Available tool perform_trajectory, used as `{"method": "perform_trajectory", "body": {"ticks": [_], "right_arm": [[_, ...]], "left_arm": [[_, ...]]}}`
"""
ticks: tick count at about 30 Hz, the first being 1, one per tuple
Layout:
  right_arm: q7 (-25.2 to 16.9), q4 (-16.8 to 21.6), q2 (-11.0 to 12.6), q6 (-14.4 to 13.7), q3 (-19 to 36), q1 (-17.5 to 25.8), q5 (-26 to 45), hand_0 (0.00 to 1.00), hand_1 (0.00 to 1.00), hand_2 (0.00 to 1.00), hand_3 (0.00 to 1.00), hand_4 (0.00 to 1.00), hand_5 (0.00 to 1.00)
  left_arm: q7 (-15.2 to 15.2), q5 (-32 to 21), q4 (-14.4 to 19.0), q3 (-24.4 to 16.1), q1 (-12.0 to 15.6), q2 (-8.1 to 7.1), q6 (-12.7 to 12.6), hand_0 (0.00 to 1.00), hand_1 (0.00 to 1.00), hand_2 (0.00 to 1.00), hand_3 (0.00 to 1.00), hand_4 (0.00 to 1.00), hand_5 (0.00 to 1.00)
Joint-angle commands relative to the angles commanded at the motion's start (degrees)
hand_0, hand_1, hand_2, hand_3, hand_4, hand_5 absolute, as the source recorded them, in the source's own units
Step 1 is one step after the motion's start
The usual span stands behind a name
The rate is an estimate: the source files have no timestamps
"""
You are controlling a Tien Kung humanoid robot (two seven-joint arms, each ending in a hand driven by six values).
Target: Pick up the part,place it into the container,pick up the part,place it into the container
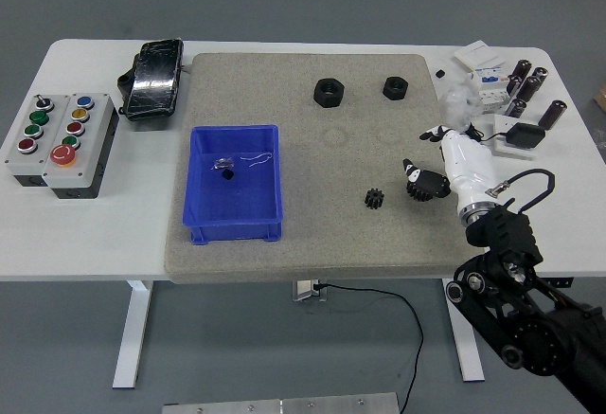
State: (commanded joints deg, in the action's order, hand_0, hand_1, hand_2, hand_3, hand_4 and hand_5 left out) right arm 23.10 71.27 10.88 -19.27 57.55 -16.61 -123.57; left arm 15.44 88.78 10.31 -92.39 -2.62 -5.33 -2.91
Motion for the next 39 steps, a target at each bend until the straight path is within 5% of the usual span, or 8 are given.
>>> {"method": "perform_trajectory", "body": {"ticks": [24, 25, 30, 31, 36, 37, 39], "right_arm": [[-1.6, -7.3, 0.7, 1.4, -4.0, -1.8, 2.5, 0.671, 0.672, 0.718, 0.687, 0.733, 0.343], [-1.7, -7.4, 0.7, 1.3, -4.1, -1.9, 2.6, 0.656, 0.659, 0.673, 0.672, 0.487, 0.24], [-2.0, -7.6, 0.7, 0.6, -4.3, -1.9, 2.9, 0.656, 0.659, 0.673, 0.672, 0.487, 0.24], [-2.1, -7.7, 0.7, 0.5, -4.4, -1.9, 3.0, 0.65, 0.627, 0.591, 0.615, 0.155, 0.119], [-2.0, -7.9, 0.6, -0.4, -4.9, -1.9, 2.8, 0.65, 0.627, 0.591, 0.615, 0.155, 0.119], [-2.0, -8.0, 0.6, -0.7, -5.0, -1.9, 2.8, 0.656, 0.608, 0.542, 0.576, 0.115, 0.002], [-2.1, -8.1, 0.6, -1.1, -5.2, -2.0, 2.7, 0.656, 0.608, 0.542, 0.576, 0.115, 0.002]], "left_arm": [[-0.1, -0.3, 0.0, 0.2, 0.0, -0.16, 0.1, 0.666, 0.63, 0.55, 0.601, 0.699, 0.353], [-0.1, -0.2, 0.0, 0.2, 0.0, -0.16, 0.1, 0.666, 0.631, 0.55, 0.601, 0.699, 0.353], [-0.2, -0.1, 0.0, 0.2, 0.0, -0.12, 0.2, 0.666, 0.631, 0.55, 0.601, 0.699, 0.353], [-0.2, -0.1, 0.0, 0.2, 0.0, -0.11, 0.2, 0.666, 0.63, 0.55, 0.602, 0.699, 0.351], [-0.2, -0.1, 0.0, 0.2, 0.0, -0.11, 0.2, 0.666, 0.63, 0.55, 0.602, 0.699, 0.351], [-0.2, -0.1, 0.0, 0.2, 0.0, -0.12, 0.2, 0.666, 0.63, 0.55, 0.602, 0.699, 0.348], [-0.2, -0.1, 0.0, 0.2, 0.0, -0.11, 0.2, 0.666, 0.63, 0.55, 0.602, 0.699, 0.348]]}}
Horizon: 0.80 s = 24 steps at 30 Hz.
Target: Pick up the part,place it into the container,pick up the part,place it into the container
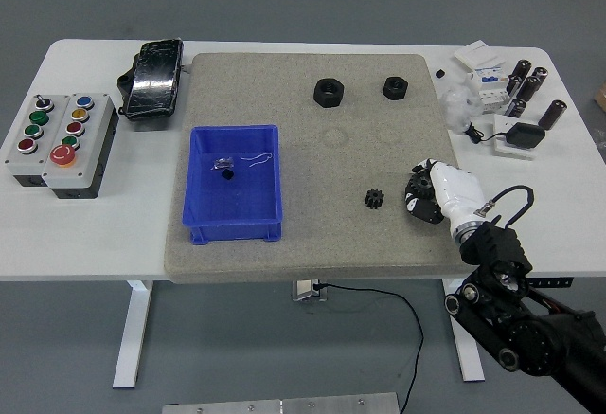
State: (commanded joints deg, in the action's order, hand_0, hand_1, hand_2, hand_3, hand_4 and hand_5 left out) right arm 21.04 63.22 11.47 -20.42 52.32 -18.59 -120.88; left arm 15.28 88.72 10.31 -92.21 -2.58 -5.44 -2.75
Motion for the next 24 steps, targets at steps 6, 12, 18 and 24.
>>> {"method": "perform_trajectory", "body": {"ticks": [6, 12, 18, 24], "right_arm": [[0.1, -0.2, 0.0, -1.1, -0.6, -0.3, -0.2, 0.656, 0.606, 0.529, 0.564, 0.156, 0.002], [0.6, 1.7, 0.4, -1.9, -1.4, -1.7, -0.6, 0.661, 0.611, 0.536, 0.571, 0.195, 0.002], [1.2, 6.5, -0.7, -2.8, -3.1, -4.6, -0.4, 0.659, 0.611, 0.533, 0.57, 0.237, 0.002], [0.8, 10.8, -3.1, -3.7, -7.3, -7.6, 2.0, 0.649, 0.611, 0.536, 0.576, 0.259, 0.002]], "left_arm": [[0.0, 0.0, 0.0, 0.0, 0.0, 0.04, 0.0, 0.667, 0.63, 0.551, 0.602, 0.7, 0.348], [0.0, -0.1, 0.0, 0.1, 0.1, 0.09, 0.0, 0.666, 0.63, 0.551, 0.603, 0.701, 0.348], [0.1, 0.1, 0.0, 0.0, -0.1, -0.02, 0.0, 0.666, 0.63, 0.551, 0.603, 0.702, 0.348], [0.3, 0.2, 0.0, -0.1, 0.0, -0.06, 0.0, 0.666, 0.63, 0.551, 0.603, 0.703, 0.349]]}}
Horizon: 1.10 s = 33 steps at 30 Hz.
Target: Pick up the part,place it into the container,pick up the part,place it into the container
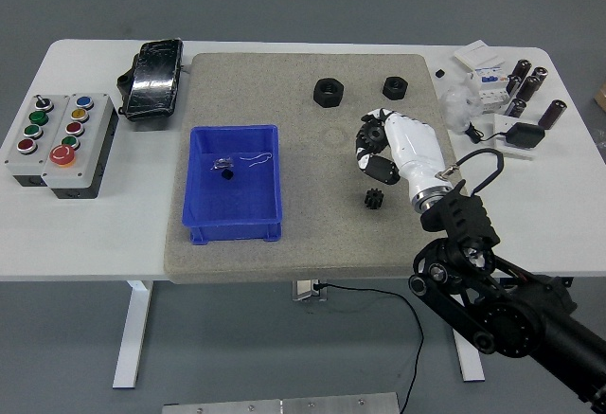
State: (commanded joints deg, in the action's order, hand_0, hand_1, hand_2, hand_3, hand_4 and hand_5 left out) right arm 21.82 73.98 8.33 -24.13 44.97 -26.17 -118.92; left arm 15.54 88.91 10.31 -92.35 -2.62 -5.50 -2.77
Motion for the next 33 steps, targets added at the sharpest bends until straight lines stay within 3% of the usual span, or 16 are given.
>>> {"method": "perform_trajectory", "body": {"ticks": [11, 16, 21, 22, 27, 28, 33], "right_arm": [[-8.4, 1.5, -3.4, -3.4, -12.2, -3.0, 15.9, 0.666, 0.629, 0.574, 0.616, 0.279, 0.002], [-8.8, 1.2, -3.6, -2.5, -16.1, -4.3, 21.2, 0.663, 0.637, 0.586, 0.627, 0.296, 0.002], [-8.1, 0.9, -4.1, -1.5, -16.6, -5.1, 21.7, 0.663, 0.637, 0.586, 0.627, 0.296, 0.002], [-8.0, 1.0, -4.2, -1.2, -16.7, -5.2, 21.6, 0.657, 0.679, 0.681, 0.69, 0.436, 0.104], [-7.7, 1.2, -4.6, -0.2, -17.1, -6.0, 21.0, 0.657, 0.679, 0.681, 0.69, 0.436, 0.104], [-7.7, 1.3, -4.7, -0.3, -17.2, -6.1, 21.0, 0.692, 0.715, 0.74, 0.713, 0.718, 0.242], [-7.7, 1.3, -4.8, -0.5, -17.1, -6.3, 20.9, 0.692, 0.715, 0.74, 0.713, 0.718, 0.242]], "left_arm": [[0.1, -0.2, 0.0, 0.5, 0.2, 0.01, 0.0, 0.666, 0.63, 0.551, 0.603, 0.705, 0.352], [0.6, 1.8, 0.0, 0.0, 0.7, 0.36, 0.3, 0.667, 0.63, 0.551, 0.603, 0.706, 0.353], [0.7, 2.0, 0.0, -0.2, 0.8, 0.63, 0.3, 0.667, 0.63, 0.551, 0.603, 0.706, 0.353], [0.6, 1.7, 0.0, -0.2, 0.7, 0.62, 0.2, 0.667, 0.63, 0.551, 0.603, 0.707, 0.355], [0.2, 0.9, 0.0, 0.0, 0.3, 0.46, 0.0, 0.667, 0.63, 0.551, 0.603, 0.707, 0.355], [0.2, 0.9, 0.0, 0.0, 0.2, 0.44, 0.1, 0.667, 0.63, 0.551, 0.602, 0.707, 0.356], [0.4, 1.2, 0.0, -0.2, 0.3, 0.47, 0.1, 0.667, 0.63, 0.551, 0.602, 0.707, 0.356]]}}
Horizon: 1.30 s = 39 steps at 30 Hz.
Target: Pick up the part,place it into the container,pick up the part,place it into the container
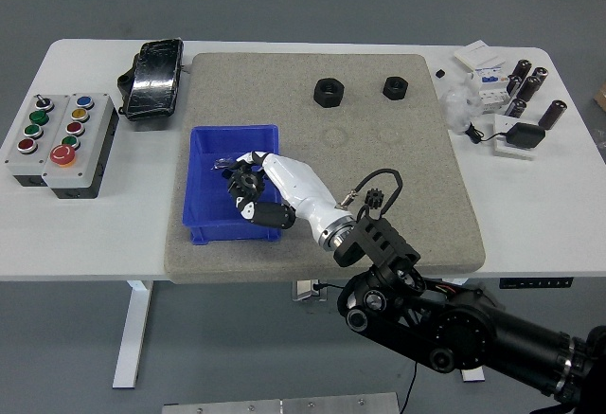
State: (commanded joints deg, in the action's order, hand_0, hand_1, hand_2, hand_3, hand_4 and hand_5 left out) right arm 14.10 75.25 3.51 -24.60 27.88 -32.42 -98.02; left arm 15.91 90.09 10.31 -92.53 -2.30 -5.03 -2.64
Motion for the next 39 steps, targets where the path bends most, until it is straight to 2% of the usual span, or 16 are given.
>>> {"method": "perform_trajectory", "body": {"ticks": [1, 8, 14, 19, 26, 32, 39], "right_arm": [[0.0, 0.0, 0.0, 0.0, 0.0, 0.0, 0.1, 0.692, 0.721, 0.744, 0.735, 0.78, 0.249], [-0.3, -0.3, -0.2, 0.6, 0.3, 0.1, 0.5, 0.693, 0.724, 0.747, 0.744, 0.803, 0.258], [-0.4, 0.2, 0.0, -0.4, 2.6, 1.5, -0.2, 0.685, 0.716, 0.74, 0.734, 0.79, 0.258], [0.3, 1.0, 2.1, -1.8, 8.7, 4.6, -2.9, 0.662, 0.702, 0.731, 0.721, 0.791, 0.263], [3.2, 0.9, 6.7, -1.4, 15.8, 8.4, -7.8, 0.655, 0.693, 0.726, 0.714, 0.788, 0.263], [3.9, 0.7, 8.6, -0.9, 16.6, 11.3, -8.5, 0.644, 0.687, 0.724, 0.713, 0.787, 0.263], [2.8, -0.9, 8.5, -0.7, 14.9, 12.1, -6.4, 0.643, 0.68, 0.722, 0.707, 0.786, 0.264]], "left_arm": [[0.0, 0.0, 0.0, -0.1, 0.0, 0.01, 0.0, 0.667, 0.63, 0.55, 0.602, 0.707, 0.356], [0.0, 0.1, 0.0, -0.1, -0.1, 0.0, 0.1, 0.667, 0.63, 0.55, 0.602, 0.707, 0.356], [0.0, 0.3, 0.0, -0.2, 0.0, -0.02, 0.1, 0.667, 0.63, 0.55, 0.601, 0.706, 0.358], [-0.1, 0.2, 0.0, -0.2, 0.1, 0.02, 0.1, 0.667, 0.63, 0.549, 0.6, 0.705, 0.359], [-0.1, 0.0, 0.0, -0.1, 0.2, 0.14, 0.0, 0.667, 0.63, 0.549, 0.601, 0.705, 0.359], [-0.2, -0.2, 0.0, 0.0, 0.2, 0.22, 0.0, 0.667, 0.63, 0.549, 0.601, 0.705, 0.359], [-0.3, -0.1, 0.0, 0.0, 0.0, 0.25, 0.0, 0.667, 0.63, 0.549, 0.601, 0.705, 0.358]]}}
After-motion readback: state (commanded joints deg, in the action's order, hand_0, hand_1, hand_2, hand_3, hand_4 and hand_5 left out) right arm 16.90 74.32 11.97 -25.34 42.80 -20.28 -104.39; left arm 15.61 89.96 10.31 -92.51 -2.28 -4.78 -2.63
